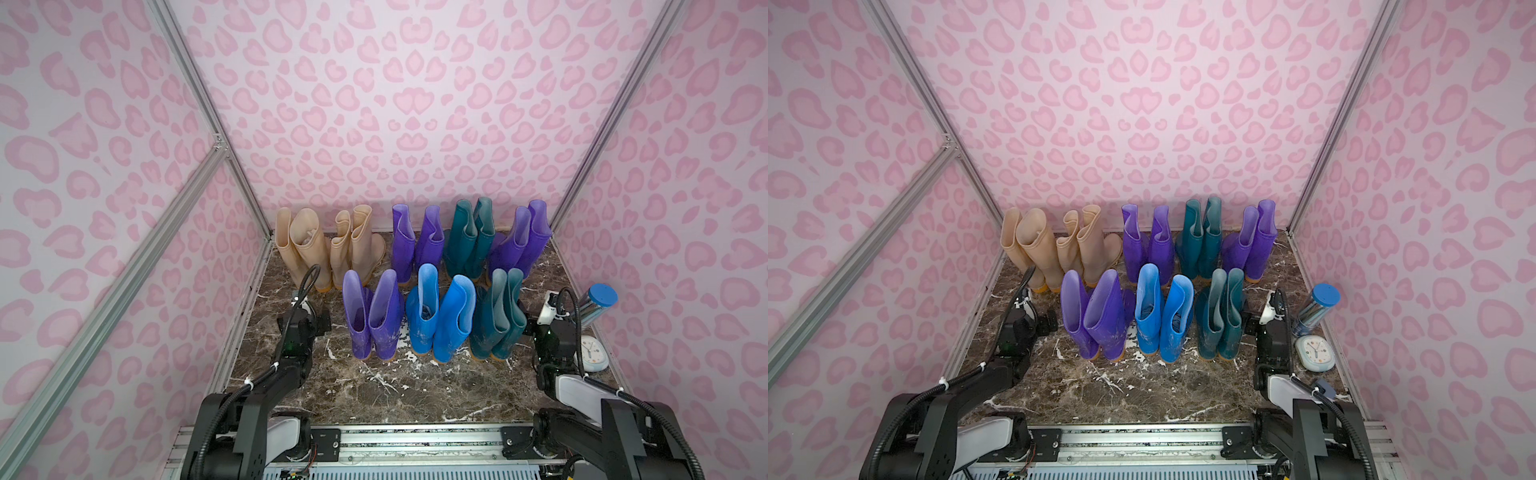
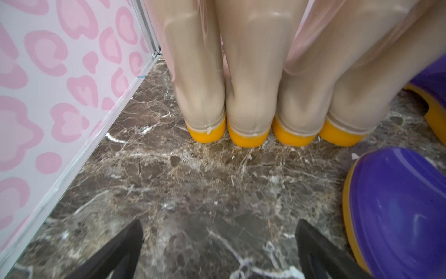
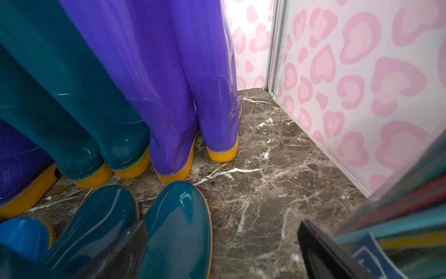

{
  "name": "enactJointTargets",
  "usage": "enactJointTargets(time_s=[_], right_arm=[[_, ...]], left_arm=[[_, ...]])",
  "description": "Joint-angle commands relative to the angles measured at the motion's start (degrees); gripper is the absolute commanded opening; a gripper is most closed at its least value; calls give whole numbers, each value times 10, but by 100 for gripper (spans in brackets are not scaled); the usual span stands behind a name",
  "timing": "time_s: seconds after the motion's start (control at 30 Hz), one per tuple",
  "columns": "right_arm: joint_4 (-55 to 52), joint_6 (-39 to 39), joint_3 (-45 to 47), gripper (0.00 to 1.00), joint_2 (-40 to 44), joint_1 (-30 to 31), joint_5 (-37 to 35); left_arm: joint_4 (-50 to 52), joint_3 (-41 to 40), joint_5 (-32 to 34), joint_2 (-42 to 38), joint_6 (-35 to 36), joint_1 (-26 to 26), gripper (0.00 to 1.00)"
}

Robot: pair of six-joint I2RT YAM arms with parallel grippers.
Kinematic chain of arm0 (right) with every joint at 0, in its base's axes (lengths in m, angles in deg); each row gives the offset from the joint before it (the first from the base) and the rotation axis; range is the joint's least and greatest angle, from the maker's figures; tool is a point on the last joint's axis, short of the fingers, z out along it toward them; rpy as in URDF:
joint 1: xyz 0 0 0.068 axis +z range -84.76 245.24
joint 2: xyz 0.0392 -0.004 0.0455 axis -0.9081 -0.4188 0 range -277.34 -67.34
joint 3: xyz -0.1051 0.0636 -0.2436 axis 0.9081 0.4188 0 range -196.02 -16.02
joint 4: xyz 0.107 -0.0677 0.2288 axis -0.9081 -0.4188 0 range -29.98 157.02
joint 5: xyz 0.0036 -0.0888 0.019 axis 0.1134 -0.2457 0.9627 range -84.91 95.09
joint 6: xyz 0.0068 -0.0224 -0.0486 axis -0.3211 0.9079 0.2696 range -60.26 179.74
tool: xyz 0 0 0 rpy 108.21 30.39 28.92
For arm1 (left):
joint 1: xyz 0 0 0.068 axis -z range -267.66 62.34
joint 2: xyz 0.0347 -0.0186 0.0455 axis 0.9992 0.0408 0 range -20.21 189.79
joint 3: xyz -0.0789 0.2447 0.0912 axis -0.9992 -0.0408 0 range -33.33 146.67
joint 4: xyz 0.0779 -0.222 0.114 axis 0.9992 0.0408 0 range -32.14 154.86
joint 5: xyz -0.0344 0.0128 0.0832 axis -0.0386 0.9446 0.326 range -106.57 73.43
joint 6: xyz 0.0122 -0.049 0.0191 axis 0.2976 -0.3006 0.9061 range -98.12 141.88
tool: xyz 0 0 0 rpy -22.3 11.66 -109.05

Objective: Match and arrange rain boots in pairs
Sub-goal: Reset both arms

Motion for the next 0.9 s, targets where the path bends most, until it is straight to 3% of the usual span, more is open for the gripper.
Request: enactJointTargets(time_s=[0.0,0.13,0.47,0.7,0.83,0.87], right_arm=[[53,-8,-8,100,-19,1,8],[84,0,-12,100,-41,1,22],[169,6,-33,100,-117,4,3],[381,10,18,100,-228,17,-52],[281,6,-14,100,-204,31,-94],[309,11,-10,100,-217,36,-103]], left_arm=[[-80,17,-54,30,0,-11,99],[-83,54,-105,82,-5,-36,99],[-122,86,-112,176,22,-28,99],[-139,82,-103,190,28,-18,99],[-152,76,-106,193,31,-18,99],[-151,78,-106,194,31,-18,99]])
